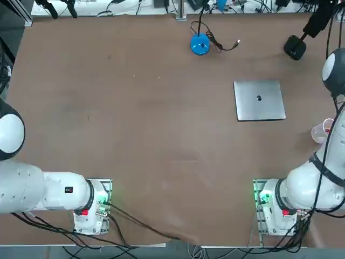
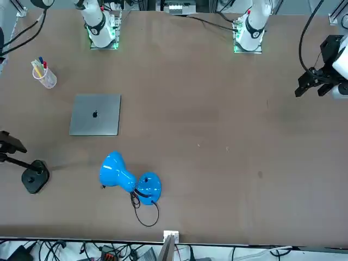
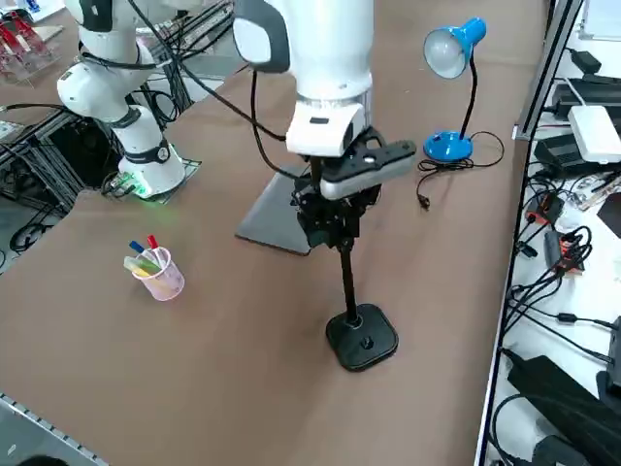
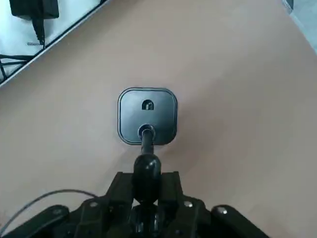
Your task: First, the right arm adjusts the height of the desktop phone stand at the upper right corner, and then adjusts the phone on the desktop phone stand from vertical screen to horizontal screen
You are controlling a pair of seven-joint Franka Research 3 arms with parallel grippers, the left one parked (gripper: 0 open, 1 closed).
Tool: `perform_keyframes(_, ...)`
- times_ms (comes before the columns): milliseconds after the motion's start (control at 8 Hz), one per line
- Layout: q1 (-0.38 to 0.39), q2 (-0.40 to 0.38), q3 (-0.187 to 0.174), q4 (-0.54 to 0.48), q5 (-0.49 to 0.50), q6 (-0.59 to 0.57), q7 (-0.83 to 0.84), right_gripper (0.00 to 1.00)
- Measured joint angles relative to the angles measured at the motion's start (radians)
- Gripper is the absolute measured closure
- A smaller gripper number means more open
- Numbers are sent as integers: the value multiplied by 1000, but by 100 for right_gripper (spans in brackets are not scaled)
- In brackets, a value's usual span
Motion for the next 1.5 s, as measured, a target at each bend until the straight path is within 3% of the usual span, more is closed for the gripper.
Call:
perform_keyframes(1125, -3, 65, -1, -28, 17, 72, 3, 69)
perform_keyframes(1375, -3, 67, -1, -30, 17, 75, 1, 60)
perform_keyframes(1500, -2, 71, 0, -31, 17, 80, -3, 41)
